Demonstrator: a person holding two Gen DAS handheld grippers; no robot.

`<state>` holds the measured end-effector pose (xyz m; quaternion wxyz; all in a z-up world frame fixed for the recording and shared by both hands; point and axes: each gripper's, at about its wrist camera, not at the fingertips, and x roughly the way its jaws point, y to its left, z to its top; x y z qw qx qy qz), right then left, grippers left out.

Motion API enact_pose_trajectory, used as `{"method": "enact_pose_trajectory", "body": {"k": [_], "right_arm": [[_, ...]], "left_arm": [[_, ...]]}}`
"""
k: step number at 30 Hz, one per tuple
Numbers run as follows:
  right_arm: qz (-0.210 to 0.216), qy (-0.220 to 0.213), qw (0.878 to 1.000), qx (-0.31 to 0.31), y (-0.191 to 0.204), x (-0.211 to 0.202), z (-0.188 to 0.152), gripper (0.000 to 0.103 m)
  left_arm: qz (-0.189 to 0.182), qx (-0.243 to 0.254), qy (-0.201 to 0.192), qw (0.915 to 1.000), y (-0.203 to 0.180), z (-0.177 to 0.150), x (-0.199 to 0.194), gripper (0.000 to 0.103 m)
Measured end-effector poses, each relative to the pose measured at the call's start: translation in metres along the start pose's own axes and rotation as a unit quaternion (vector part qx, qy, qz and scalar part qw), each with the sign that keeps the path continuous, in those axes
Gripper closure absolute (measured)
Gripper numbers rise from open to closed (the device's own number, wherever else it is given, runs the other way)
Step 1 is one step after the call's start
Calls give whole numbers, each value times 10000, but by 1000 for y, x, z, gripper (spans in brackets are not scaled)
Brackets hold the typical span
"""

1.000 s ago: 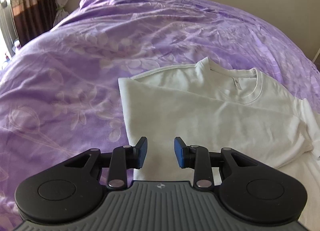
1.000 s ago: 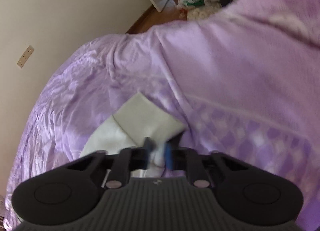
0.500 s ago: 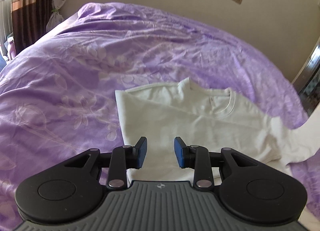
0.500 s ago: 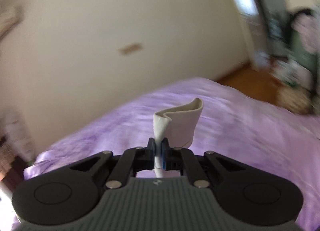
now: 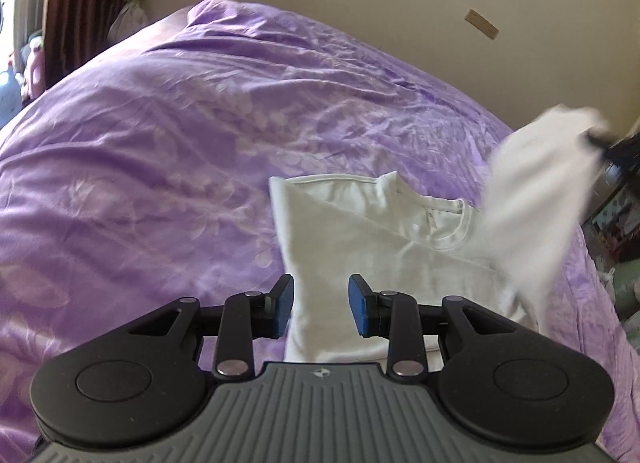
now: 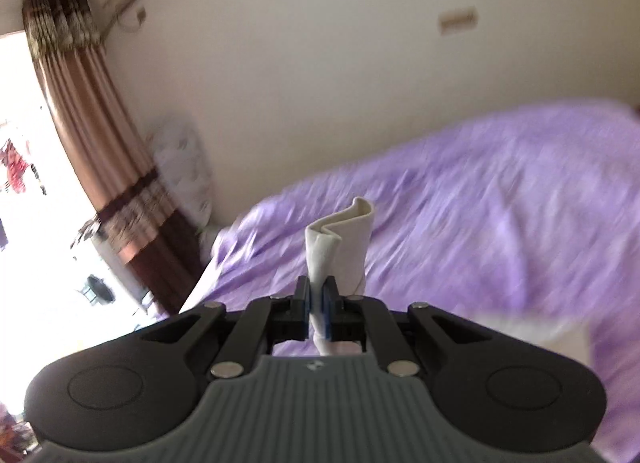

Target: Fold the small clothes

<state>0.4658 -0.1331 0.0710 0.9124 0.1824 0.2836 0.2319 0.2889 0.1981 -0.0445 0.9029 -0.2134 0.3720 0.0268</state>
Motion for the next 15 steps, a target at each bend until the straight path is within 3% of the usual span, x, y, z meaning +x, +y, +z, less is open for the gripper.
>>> {"method": "enact_pose_trajectory", "body": {"k": [5,10,15], "right_arm": [[126,1056,9943,106,26,93,-104,102],[281,1980,9797,139,26,151,-180,101],[598,2636,9628,-31,31,167,-222,81]], "left_arm": [[-63,-178,69,9998,22,-4,5,66],[-221,-312,198,9991,34,-6,12,66],[-451,-553,281,9971,39,-5,22,60]]}}
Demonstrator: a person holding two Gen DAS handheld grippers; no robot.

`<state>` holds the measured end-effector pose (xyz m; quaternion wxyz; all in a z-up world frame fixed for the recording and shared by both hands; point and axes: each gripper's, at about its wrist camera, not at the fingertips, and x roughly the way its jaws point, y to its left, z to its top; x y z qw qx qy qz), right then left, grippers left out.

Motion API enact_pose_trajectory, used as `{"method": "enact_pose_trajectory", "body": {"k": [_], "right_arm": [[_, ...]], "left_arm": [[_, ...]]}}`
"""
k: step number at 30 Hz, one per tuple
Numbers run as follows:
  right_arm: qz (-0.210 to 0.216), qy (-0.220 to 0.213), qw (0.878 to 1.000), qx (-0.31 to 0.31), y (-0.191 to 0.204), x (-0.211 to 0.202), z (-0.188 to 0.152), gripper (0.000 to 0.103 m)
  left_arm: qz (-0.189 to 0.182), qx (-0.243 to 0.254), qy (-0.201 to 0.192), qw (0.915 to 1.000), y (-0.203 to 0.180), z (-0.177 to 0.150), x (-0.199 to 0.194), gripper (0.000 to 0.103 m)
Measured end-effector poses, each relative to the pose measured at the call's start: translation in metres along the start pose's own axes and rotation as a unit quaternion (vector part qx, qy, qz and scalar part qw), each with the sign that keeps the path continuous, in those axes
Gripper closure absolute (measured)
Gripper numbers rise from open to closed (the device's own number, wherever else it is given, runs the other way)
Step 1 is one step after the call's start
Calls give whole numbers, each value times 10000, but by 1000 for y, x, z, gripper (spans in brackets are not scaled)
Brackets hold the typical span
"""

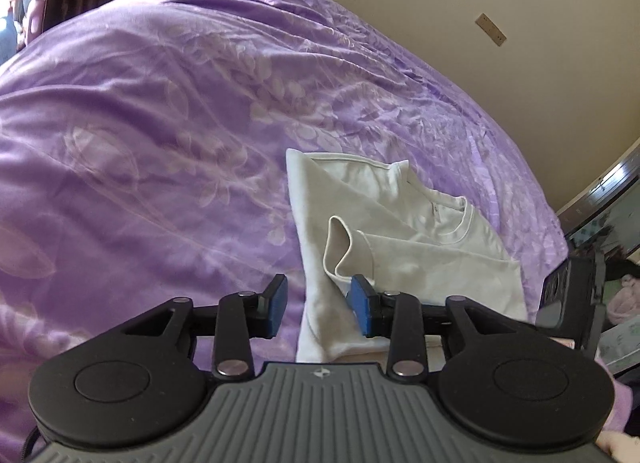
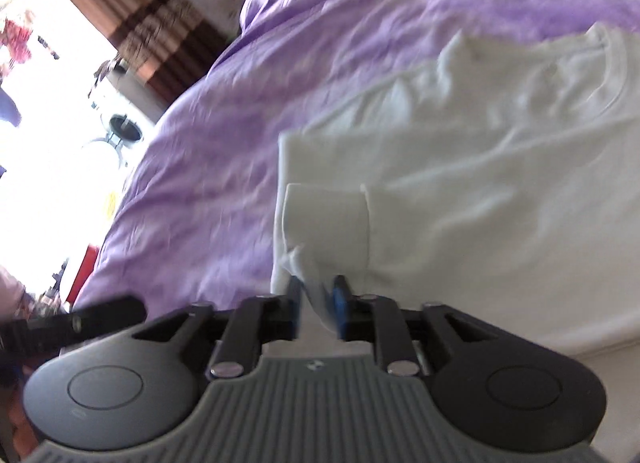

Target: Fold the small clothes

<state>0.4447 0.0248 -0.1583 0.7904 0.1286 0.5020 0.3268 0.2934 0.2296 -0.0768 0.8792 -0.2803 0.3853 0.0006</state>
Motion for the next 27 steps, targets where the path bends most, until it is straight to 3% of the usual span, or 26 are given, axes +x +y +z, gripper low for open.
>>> {"method": "enact_pose_trajectory", "body": {"k": [2,7,12,17,23,27], "right_arm": [[73,119,9999,49,-1,-3,0,78],[-12,115,9997,-232,-11,-52,16,53],[-921,-313,9942,-466,-56,-135,38,52],[-2047,-603,9767,-221,-143,-201,39,51],[-2785,-41,9599,-330,-225,-238,2,50],[-2740,315,9586,-715,-247,-231,-20,50]], "left_arm": [[-89,-99,21,9999,1,2,4,58],[-210,-185,140,9995,-4,5,23,52],[0,-162,250,9996,-15,7,58,51],[478,294,219,9982,-34,7,81,52],[1046,648,420,9915,-41,0,105,52],[1222,729,469,9887,-40,-7,115,55]]}}
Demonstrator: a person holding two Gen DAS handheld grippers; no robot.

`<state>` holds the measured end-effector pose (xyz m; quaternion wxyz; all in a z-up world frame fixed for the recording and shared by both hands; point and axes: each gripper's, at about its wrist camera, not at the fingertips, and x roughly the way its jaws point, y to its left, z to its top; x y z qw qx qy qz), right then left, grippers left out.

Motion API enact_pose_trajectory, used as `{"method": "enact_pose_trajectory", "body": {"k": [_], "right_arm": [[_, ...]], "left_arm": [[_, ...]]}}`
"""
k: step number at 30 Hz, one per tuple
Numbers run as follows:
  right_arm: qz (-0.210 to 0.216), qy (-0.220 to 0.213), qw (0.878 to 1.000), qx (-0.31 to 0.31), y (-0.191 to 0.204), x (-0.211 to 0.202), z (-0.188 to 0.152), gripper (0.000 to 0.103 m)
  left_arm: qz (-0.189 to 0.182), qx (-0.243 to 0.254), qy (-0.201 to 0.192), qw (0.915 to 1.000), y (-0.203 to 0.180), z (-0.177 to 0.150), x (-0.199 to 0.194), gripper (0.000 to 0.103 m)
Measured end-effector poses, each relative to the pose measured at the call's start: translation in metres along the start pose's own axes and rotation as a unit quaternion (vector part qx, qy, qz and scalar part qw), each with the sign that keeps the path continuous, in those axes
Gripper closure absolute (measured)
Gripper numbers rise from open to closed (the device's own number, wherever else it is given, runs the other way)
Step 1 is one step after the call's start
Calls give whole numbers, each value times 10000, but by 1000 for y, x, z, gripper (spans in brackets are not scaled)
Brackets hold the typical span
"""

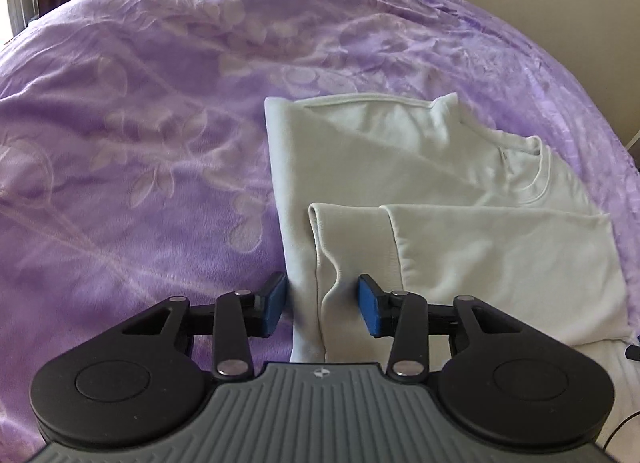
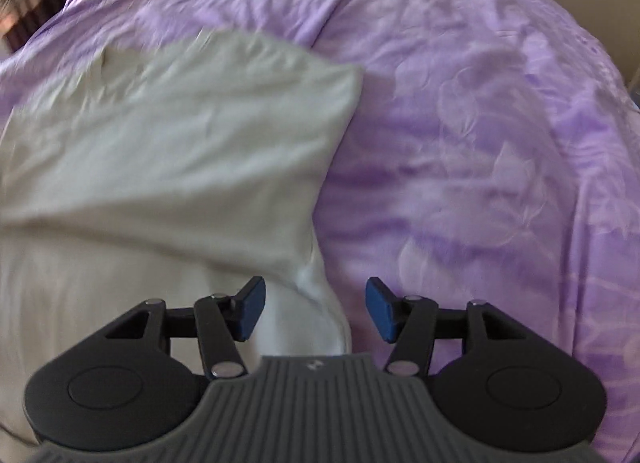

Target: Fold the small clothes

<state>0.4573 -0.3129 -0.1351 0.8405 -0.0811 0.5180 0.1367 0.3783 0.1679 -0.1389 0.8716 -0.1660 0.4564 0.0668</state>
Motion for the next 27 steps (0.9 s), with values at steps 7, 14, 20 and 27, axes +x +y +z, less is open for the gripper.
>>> {"method": "enact_pose_trajectory", "body": {"k": [7,14,20,27], "right_arm": [[-333,-400,9944,-921,18,18,-4,100],[-584,-231,9944,-848,9,12,-13,103],[-545,-42,9970,-550,3,18,-15,103],[-626,-117,9972,-395,-1,-23,-16,102]], "left_arm": [[93,40,32,9999,-3,1,0,60],[293,489,38,9984,-9,-4,12,65],[214,463,169,9986,-2,-3,2,65],[301,642,160,9974,1,-4,-49,65]]}}
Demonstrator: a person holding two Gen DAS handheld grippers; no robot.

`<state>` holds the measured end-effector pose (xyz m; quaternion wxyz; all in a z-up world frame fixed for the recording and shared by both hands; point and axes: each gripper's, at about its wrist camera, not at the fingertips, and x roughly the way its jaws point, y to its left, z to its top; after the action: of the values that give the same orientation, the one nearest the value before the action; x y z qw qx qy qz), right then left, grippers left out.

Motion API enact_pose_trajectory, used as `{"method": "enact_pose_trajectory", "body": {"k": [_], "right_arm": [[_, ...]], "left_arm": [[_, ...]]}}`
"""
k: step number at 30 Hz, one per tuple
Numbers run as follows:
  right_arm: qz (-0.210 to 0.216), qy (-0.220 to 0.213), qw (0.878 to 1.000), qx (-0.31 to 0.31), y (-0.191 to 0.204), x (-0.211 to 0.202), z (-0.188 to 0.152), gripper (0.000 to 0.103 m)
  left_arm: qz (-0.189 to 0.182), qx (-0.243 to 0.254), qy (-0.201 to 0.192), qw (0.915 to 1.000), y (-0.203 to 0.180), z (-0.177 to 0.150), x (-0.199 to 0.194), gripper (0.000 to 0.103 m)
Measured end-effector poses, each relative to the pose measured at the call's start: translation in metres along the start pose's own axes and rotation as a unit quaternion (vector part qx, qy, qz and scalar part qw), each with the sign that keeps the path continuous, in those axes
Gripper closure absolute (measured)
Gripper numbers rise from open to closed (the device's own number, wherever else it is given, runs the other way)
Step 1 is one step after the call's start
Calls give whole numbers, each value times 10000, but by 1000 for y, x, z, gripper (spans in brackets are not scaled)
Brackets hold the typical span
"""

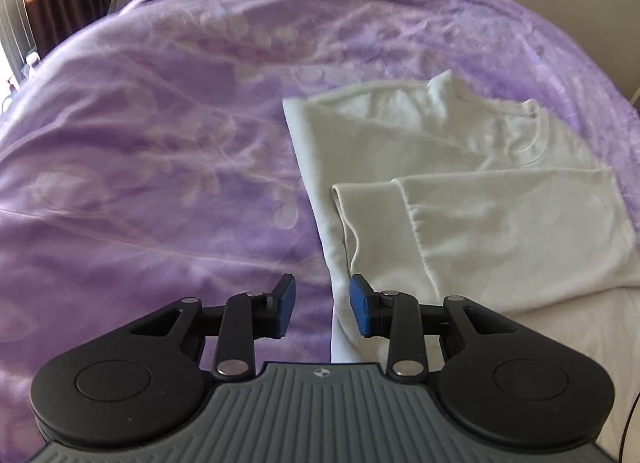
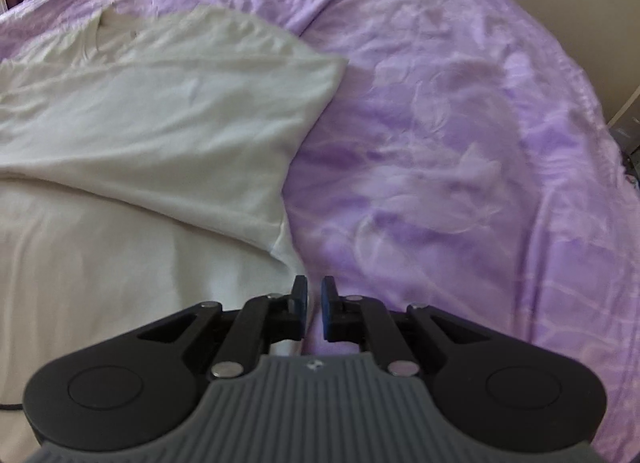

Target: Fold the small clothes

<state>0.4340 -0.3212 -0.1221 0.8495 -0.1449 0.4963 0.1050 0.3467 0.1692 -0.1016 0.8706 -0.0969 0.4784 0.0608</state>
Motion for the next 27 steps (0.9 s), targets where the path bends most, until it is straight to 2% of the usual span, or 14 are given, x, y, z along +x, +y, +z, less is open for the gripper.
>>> {"method": "enact_pose_trajectory", "body": {"k": [5,9,14,17,19,22,27], "right_arm": [[-68,-495,9987,15,-6,-65,2,102],[-203,-946,9953,-88,-12,-130,2,95],[-397,-1411,9888,-267,-27,-220,-10,91],[-438,-1550,9854,-549,-32,-268,-28,84],[-449,-1543,9840,-771,-32,-294,-42,79],[-357,-1455,9827,-1089,-29,-323,-67,77],[-125,-1089,9790,-1718,0,-329,-111,69]], "left_arm": [[-140,193,-353,9991,0,-2,-63,65],[-260,540,-778,9952,-4,-5,-121,65],[-545,1307,-1012,9847,-21,-20,-184,64],[-801,1891,-910,9745,-33,-37,-214,64],[-1024,2295,-748,9650,-40,-54,-229,61],[-1162,3036,-390,9449,-52,-81,-240,54],[-1256,4095,411,9027,-69,-141,-236,54]]}}
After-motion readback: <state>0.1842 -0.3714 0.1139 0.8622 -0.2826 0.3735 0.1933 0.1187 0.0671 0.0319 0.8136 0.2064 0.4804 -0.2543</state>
